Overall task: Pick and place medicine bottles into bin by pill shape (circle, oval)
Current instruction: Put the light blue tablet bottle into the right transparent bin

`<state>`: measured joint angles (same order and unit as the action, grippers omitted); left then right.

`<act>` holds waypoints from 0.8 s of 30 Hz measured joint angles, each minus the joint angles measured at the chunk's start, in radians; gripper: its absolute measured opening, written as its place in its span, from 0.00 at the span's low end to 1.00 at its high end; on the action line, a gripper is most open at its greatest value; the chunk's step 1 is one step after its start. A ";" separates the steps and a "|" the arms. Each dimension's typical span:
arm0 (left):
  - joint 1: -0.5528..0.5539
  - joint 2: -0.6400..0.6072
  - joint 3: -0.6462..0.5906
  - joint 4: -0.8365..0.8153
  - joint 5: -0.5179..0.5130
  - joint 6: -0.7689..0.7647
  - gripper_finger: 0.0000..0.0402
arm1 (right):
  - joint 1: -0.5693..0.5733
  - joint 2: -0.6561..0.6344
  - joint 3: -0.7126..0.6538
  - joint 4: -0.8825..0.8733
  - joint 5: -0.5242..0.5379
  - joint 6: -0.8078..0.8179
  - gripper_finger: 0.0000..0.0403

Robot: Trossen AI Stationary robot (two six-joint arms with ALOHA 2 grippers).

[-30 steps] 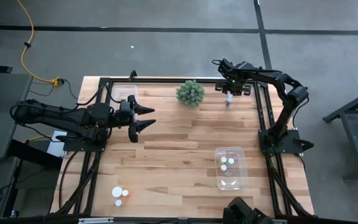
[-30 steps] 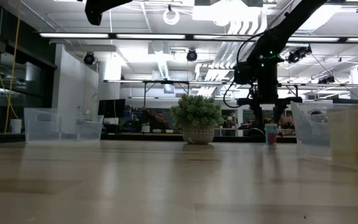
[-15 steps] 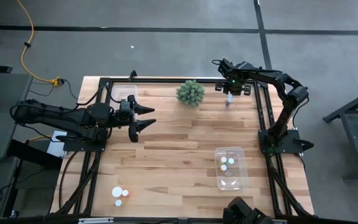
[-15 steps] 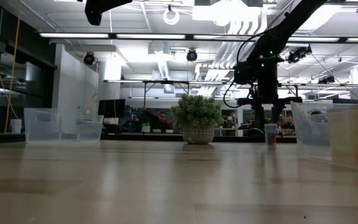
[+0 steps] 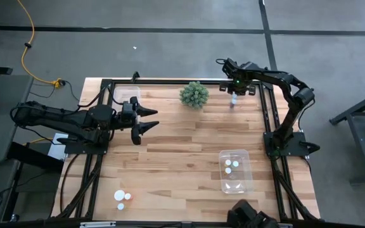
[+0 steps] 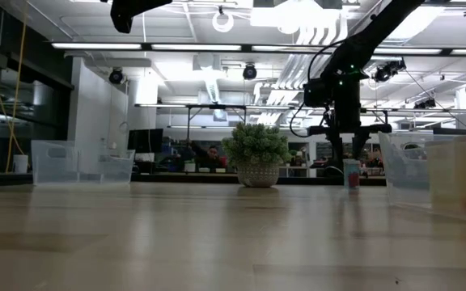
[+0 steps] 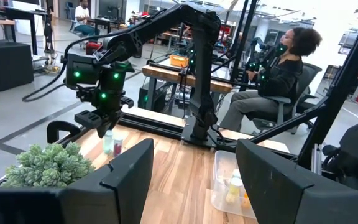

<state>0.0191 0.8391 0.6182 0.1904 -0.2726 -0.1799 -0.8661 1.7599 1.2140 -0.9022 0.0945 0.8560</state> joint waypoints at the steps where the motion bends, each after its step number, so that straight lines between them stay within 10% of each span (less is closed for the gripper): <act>1: 0.000 0.000 0.000 -0.001 0.000 0.000 0.54 | 0.000 0.000 0.005 0.000 0.001 0.000 0.27; 24: 0.000 0.000 0.000 -0.009 0.000 -0.001 0.54 | 0.096 -0.002 0.486 -0.395 0.004 -0.359 0.27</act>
<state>0.0193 0.8394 0.6184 0.1814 -0.2729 -0.1806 -0.7700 1.7584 1.7004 -1.2972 0.0985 0.4973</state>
